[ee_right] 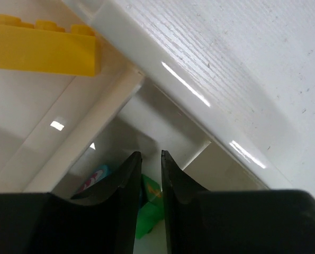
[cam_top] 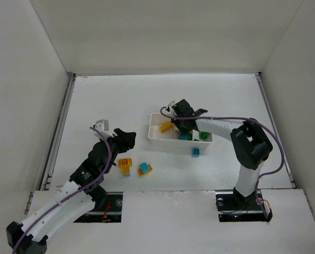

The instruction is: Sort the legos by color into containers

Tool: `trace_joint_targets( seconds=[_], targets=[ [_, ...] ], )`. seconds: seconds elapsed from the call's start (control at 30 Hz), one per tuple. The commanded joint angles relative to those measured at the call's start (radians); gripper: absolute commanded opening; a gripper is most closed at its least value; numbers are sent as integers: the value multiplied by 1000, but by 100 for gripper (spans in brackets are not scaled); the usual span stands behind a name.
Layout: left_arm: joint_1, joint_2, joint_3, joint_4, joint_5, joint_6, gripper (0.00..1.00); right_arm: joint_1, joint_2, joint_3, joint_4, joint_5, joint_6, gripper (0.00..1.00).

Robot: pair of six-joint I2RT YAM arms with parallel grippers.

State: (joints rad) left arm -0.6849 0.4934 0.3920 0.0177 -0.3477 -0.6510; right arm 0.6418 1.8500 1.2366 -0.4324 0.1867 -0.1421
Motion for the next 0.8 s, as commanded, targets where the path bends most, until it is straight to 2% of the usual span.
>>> trace_joint_targets(
  seconds=[0.0, 0.3, 0.5, 0.63, 0.7, 0.77],
  targets=[
    [9, -16, 25, 2, -5, 19, 54, 22, -60, 0, 53, -1, 12, 26],
    [9, -6, 38, 2, -5, 14, 53, 22, -294, -23, 168, 3, 58, 22],
    [-24, 46, 64, 19, 3, 7, 52, 26, -376, -94, 189, 29, 116, 23],
    [-73, 99, 88, 40, -8, 19, 50, 63, -368, -137, 176, 160, 206, 40],
    [-89, 123, 103, 50, -11, 19, 45, 80, -376, -164, 161, 241, 316, 44],
    [-110, 158, 146, 50, 10, 22, 42, 91, -422, -224, 185, 308, 413, 53]
  ],
)
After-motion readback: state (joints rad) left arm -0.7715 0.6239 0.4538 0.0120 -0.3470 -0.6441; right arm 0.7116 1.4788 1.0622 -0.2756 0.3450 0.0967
